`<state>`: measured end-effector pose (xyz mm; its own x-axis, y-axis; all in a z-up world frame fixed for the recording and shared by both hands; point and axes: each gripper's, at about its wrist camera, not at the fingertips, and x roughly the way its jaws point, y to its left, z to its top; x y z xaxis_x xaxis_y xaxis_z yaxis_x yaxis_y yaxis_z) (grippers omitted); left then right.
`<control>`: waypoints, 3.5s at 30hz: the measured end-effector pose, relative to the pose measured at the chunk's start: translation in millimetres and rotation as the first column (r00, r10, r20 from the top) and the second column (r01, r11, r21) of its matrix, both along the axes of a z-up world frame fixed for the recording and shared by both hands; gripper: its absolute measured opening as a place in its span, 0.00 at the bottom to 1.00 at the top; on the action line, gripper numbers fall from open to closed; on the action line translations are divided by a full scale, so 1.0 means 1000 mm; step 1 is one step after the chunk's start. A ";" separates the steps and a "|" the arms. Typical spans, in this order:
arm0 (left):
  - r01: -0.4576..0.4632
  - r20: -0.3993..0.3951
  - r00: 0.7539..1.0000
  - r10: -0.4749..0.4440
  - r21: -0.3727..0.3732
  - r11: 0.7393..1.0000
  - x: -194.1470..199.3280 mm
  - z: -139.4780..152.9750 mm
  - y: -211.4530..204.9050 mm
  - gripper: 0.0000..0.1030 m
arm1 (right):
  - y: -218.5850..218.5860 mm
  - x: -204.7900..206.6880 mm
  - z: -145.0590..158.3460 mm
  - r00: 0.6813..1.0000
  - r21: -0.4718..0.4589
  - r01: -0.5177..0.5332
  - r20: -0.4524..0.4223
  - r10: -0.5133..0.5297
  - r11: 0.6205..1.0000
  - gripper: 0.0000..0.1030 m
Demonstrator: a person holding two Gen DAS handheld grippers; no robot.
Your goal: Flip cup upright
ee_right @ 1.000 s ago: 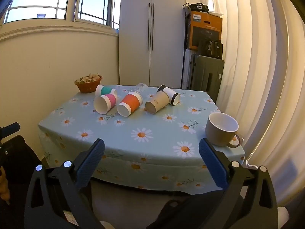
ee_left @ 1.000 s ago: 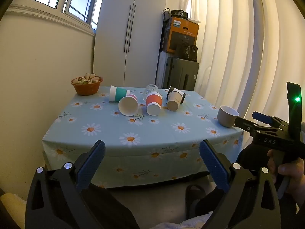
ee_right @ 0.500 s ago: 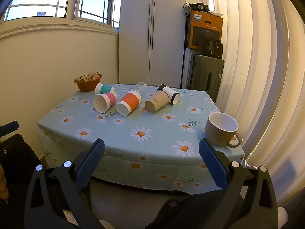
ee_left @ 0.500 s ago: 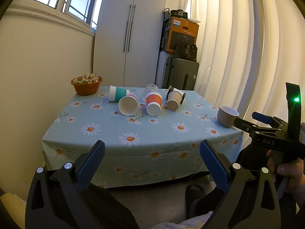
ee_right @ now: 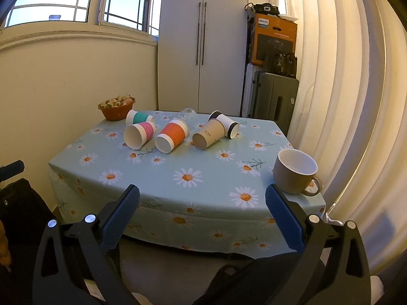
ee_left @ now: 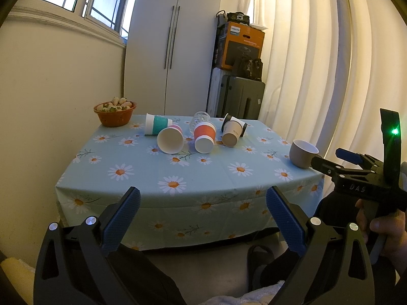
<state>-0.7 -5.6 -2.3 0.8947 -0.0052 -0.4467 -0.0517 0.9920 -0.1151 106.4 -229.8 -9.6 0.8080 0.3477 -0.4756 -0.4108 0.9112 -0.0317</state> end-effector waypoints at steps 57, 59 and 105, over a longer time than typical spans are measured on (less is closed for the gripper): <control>0.068 -0.136 0.987 -0.083 -0.112 0.991 0.087 -0.009 0.020 0.93 | -0.016 0.098 -0.006 0.965 0.218 0.005 -0.258 0.052 0.976 0.95; 0.071 -0.142 0.986 -0.087 -0.110 0.991 0.101 -0.007 0.023 0.93 | -0.009 0.115 -0.009 0.957 0.213 0.003 -0.286 0.059 0.977 0.95; 0.137 -0.335 0.925 -0.180 -0.148 0.980 0.278 -0.034 0.075 0.93 | 0.142 0.338 -0.081 0.665 0.286 0.045 -0.724 0.185 0.957 0.70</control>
